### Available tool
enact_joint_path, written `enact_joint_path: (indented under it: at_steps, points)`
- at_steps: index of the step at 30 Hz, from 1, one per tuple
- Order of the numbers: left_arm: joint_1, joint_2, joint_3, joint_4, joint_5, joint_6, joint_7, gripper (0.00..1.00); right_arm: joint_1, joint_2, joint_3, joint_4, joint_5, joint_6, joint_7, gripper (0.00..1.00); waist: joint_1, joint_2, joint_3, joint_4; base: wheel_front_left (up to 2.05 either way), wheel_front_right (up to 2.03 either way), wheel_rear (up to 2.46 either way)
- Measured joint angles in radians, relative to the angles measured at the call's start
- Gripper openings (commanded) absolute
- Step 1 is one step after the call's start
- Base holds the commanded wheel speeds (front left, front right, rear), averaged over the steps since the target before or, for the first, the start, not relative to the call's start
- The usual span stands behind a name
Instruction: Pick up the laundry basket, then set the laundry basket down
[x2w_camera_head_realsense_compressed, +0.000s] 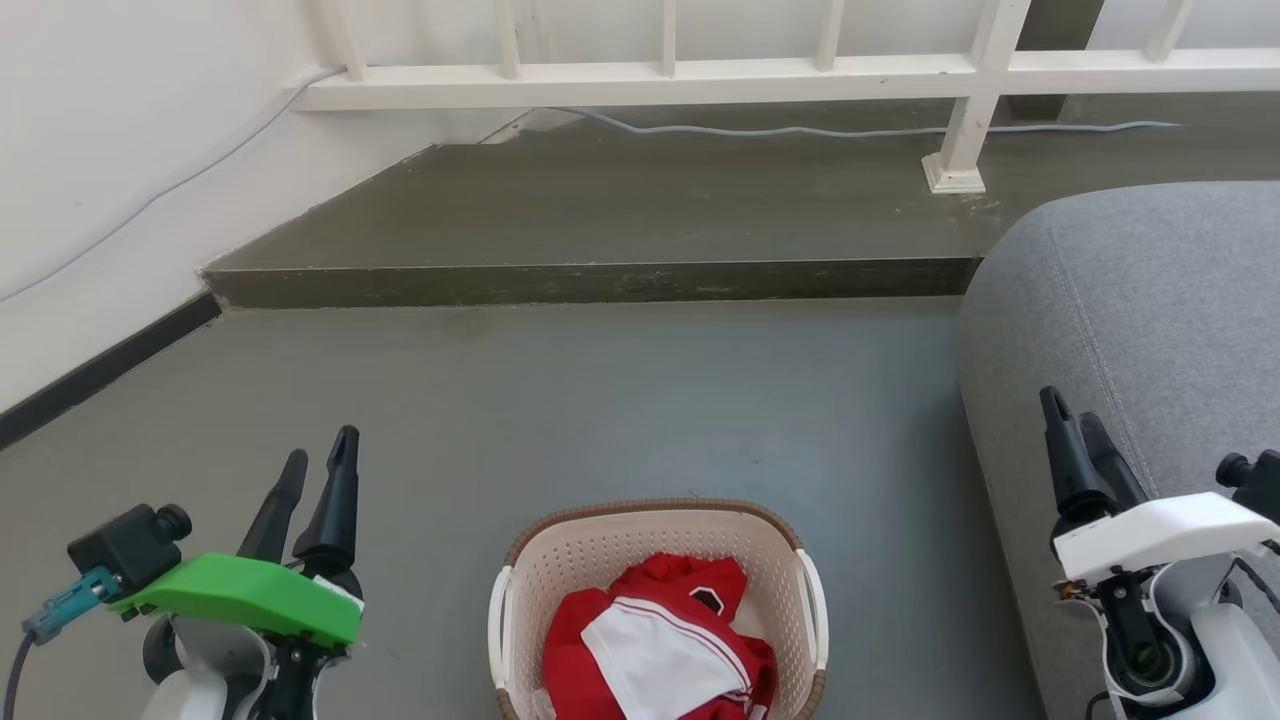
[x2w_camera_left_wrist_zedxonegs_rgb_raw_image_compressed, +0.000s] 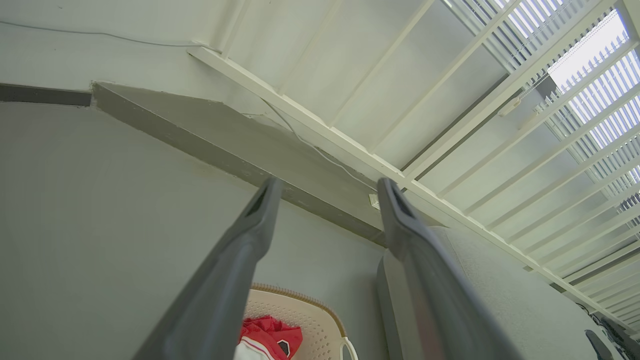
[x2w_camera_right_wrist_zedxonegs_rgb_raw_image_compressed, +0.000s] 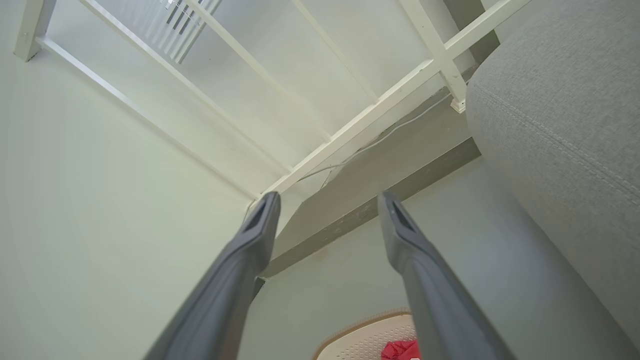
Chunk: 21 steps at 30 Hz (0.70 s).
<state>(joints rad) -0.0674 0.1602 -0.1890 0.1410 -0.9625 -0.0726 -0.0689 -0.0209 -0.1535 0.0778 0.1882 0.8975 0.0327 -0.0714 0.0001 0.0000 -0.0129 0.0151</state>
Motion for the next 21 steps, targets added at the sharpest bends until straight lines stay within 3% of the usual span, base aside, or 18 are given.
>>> enact_joint_path:
  at_steps: [21]
  points:
    - [-0.002,0.016,-0.128,-0.03,0.25,0.047,-0.06,1.0,0.009,-0.014,0.119,0.021,-0.31,-0.053,-0.07,1.0,0.0,0.0,-0.013,0.003,0.0,0.0,0.0]
